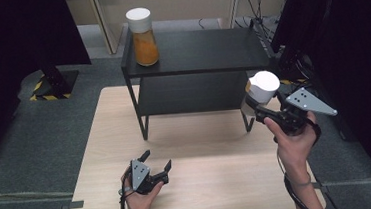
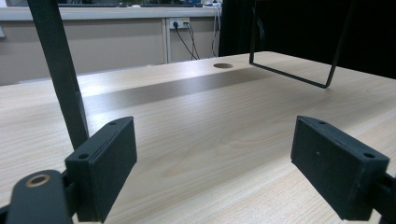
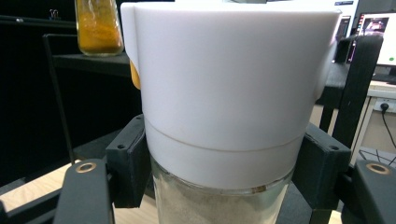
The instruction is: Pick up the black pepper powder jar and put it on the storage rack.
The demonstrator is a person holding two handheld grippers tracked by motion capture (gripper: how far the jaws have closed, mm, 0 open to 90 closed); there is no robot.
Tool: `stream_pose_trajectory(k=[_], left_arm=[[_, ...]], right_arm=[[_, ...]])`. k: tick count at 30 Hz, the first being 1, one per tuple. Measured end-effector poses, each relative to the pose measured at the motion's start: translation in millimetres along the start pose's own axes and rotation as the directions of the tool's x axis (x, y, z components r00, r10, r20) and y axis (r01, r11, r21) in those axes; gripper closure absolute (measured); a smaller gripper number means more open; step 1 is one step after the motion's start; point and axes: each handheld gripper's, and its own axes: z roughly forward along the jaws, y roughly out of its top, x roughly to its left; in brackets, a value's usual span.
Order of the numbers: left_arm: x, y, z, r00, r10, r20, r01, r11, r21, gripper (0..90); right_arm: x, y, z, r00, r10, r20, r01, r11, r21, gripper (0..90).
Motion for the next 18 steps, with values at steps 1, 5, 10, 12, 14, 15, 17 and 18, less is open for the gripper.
stream_pose_trajectory(k=[1, 5, 10, 12, 14, 15, 17, 18], left_arm=[[0.0, 0.1, 0.0, 1.0, 0.0, 0.0, 0.0, 1.0, 0.0, 13.7], [-0.1, 0.2, 0.1, 1.0, 0.001, 0.0, -0.001, 1.0, 0.001, 13.7], [-0.1, 0.3, 0.1, 1.0, 0.001, 0.0, -0.001, 1.0, 0.002, 13.7], [-0.1, 0.4, 0.1, 1.0, 0.0, 0.0, 0.0, 1.0, 0.002, 13.6], [-0.4, 0.7, 0.1, 1.0, 0.003, -0.001, -0.003, 1.0, 0.004, 13.6], [-0.5, 0.7, 0.1, 1.0, 0.005, -0.001, -0.005, 1.0, 0.004, 13.6], [-0.5, 0.7, 0.1, 1.0, 0.005, -0.001, -0.005, 1.0, 0.004, 13.6], [-0.5, 0.7, 0.1, 1.0, 0.003, -0.001, -0.003, 1.0, 0.004, 13.6]], right_arm=[[-0.2, 1.9, 0.5, 1.0, 0.0, 0.001, 0.0, 1.0, -0.002, 30.9], [-1.2, 8.9, 2.3, 1.0, 0.001, 0.001, -0.001, 1.0, -0.009, 30.9], [-0.9, 18.2, 5.3, 1.0, -0.001, 0.003, 0.001, 1.0, -0.019, 30.9], [-0.5, 21.6, 6.7, 1.0, -0.002, 0.003, 0.002, 1.0, -0.024, 30.9], [0.2, 25.2, 7.9, 1.0, -0.005, 0.003, 0.005, 1.0, -0.027, 30.9], [0.4, 26.7, 8.5, 1.0, -0.007, 0.003, 0.007, 1.0, -0.029, 30.9], [0.7, 29.6, 9.9, 1.0, -0.005, 0.003, 0.006, 0.999, -0.033, 30.9], [0.4, 31.0, 10.6, 1.0, -0.006, 0.001, 0.006, 0.999, -0.034, 30.9]])
